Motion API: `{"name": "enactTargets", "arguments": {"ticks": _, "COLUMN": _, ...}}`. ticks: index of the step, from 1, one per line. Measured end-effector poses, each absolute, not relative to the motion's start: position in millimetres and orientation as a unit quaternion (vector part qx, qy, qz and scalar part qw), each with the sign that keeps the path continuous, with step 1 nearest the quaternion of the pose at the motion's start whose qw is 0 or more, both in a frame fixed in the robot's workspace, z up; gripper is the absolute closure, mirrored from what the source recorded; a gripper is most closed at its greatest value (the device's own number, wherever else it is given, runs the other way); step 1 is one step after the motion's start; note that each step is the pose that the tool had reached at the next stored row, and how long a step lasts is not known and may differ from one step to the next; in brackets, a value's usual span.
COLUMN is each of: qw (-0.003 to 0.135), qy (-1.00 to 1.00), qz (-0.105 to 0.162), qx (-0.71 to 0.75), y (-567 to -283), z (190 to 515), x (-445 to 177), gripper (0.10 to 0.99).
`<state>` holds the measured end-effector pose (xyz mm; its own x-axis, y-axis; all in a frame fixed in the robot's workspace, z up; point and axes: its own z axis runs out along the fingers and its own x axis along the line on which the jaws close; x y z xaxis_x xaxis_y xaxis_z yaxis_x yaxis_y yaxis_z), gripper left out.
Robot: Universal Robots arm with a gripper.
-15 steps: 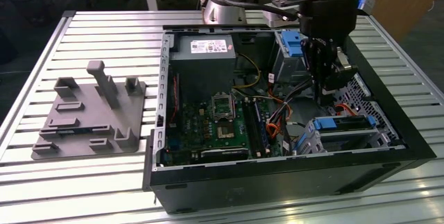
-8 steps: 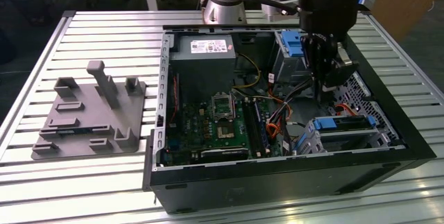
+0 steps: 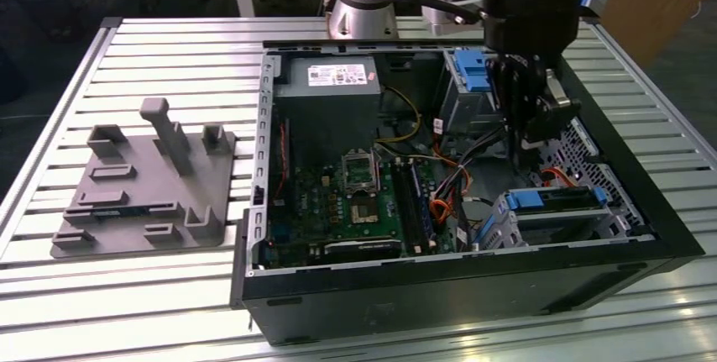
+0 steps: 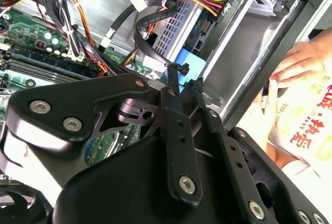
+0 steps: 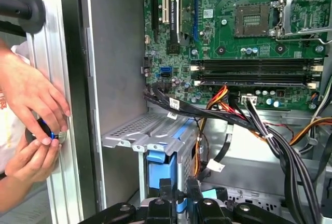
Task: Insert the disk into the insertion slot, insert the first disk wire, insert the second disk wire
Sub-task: 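Insert the second disk wire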
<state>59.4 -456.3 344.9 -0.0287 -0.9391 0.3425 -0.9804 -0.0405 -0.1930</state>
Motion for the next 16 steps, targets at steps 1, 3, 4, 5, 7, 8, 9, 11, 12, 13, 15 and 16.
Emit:
{"name": "enactTargets", "arguments": {"ticks": 1, "qw": 0.053, "qy": -0.691, "qz": 0.193, "qx": 0.695, "y": -457.6, "z": 344.9, "x": 59.4, "gripper": 0.824}}
{"name": "enactTargets", "arguments": {"ticks": 3, "qw": 0.053, "qy": -0.690, "qz": 0.193, "qx": 0.695, "y": -458.7, "z": 344.8, "x": 59.4, "gripper": 0.824}}
{"name": "enactTargets", "arguments": {"ticks": 4, "qw": 0.053, "qy": -0.689, "qz": 0.194, "qx": 0.696, "y": -458.7, "z": 344.8, "x": 59.5, "gripper": 0.824}}
{"name": "enactTargets", "arguments": {"ticks": 5, "qw": 0.053, "qy": -0.688, "qz": 0.194, "qx": 0.697, "y": -458.7, "z": 344.7, "x": 59.7, "gripper": 0.824}}
{"name": "enactTargets", "arguments": {"ticks": 7, "qw": 0.052, "qy": -0.686, "qz": 0.194, "qx": 0.700, "y": -458.7, "z": 344.6, "x": 60.0, "gripper": 0.824}}
{"name": "enactTargets", "arguments": {"ticks": 8, "qw": 0.052, "qy": -0.684, "qz": 0.194, "qx": 0.701, "y": -458.7, "z": 344.5, "x": 60.1, "gripper": 0.824}}
{"name": "enactTargets", "arguments": {"ticks": 9, "qw": 0.051, "qy": -0.682, "qz": 0.194, "qx": 0.703, "y": -458.7, "z": 344.4, "x": 60.3, "gripper": 0.824}}
{"name": "enactTargets", "arguments": {"ticks": 11, "qw": 0.050, "qy": -0.679, "qz": 0.194, "qx": 0.706, "y": -458.7, "z": 344.3, "x": 60.5, "gripper": 0.824}}
{"name": "enactTargets", "arguments": {"ticks": 12, "qw": 0.050, "qy": -0.678, "qz": 0.194, "qx": 0.707, "y": -458.7, "z": 344.2, "x": 60.5, "gripper": 0.824}}
{"name": "enactTargets", "arguments": {"ticks": 13, "qw": 0.050, "qy": -0.678, "qz": 0.194, "qx": 0.707, "y": -458.8, "z": 344.1, "x": 60.4, "gripper": 0.824}}
{"name": "enactTargets", "arguments": {"ticks": 15, "qw": 0.050, "qy": -0.678, "qz": 0.194, "qx": 0.707, "y": -458.8, "z": 343.8, "x": 60.4, "gripper": 0.824}}
{"name": "enactTargets", "arguments": {"ticks": 16, "qw": 0.050, "qy": -0.678, "qz": 0.194, "qx": 0.707, "y": -458.8, "z": 343.6, "x": 60.4, "gripper": 0.824}}
